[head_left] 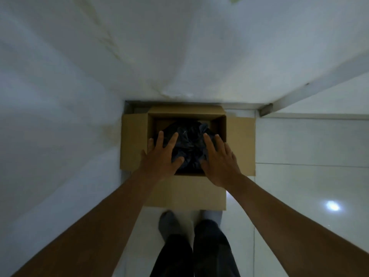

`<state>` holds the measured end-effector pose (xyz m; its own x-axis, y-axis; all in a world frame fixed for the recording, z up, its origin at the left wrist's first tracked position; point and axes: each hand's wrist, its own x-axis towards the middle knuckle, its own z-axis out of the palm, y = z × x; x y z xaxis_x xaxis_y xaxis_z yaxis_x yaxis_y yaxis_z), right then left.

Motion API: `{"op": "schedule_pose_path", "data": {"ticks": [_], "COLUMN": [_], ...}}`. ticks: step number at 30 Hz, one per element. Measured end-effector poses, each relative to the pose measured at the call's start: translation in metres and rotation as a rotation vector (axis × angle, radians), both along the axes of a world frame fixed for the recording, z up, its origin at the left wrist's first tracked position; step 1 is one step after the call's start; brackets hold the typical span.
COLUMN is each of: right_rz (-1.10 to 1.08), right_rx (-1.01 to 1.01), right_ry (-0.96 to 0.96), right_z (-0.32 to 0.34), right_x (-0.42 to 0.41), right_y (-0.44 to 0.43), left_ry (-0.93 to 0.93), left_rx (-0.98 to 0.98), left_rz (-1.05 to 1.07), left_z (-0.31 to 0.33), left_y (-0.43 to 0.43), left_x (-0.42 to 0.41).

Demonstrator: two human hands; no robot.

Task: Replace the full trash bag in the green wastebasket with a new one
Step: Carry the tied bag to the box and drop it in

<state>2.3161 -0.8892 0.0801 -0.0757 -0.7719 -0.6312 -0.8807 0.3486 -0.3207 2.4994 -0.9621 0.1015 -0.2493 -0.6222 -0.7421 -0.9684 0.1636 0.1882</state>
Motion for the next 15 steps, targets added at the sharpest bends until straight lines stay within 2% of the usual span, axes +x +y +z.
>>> {"op": "schedule_pose_path", "data": {"ticks": [7, 15], "right_rz": [-0.065, -0.346], "right_rx": [-0.032, -0.198], "right_ry": [0.022, 0.002], "right_z": [0.188, 0.416], "right_x": [-0.003, 0.01], "right_y": [0.031, 0.072], "left_ry": [0.014, 0.152], "left_rx": [0.007, -0.152], "left_rz": [0.004, 0.029], "left_z": [0.202, 0.41], "left_y": [0.037, 0.086], "left_x": [-0.003, -0.014]}}
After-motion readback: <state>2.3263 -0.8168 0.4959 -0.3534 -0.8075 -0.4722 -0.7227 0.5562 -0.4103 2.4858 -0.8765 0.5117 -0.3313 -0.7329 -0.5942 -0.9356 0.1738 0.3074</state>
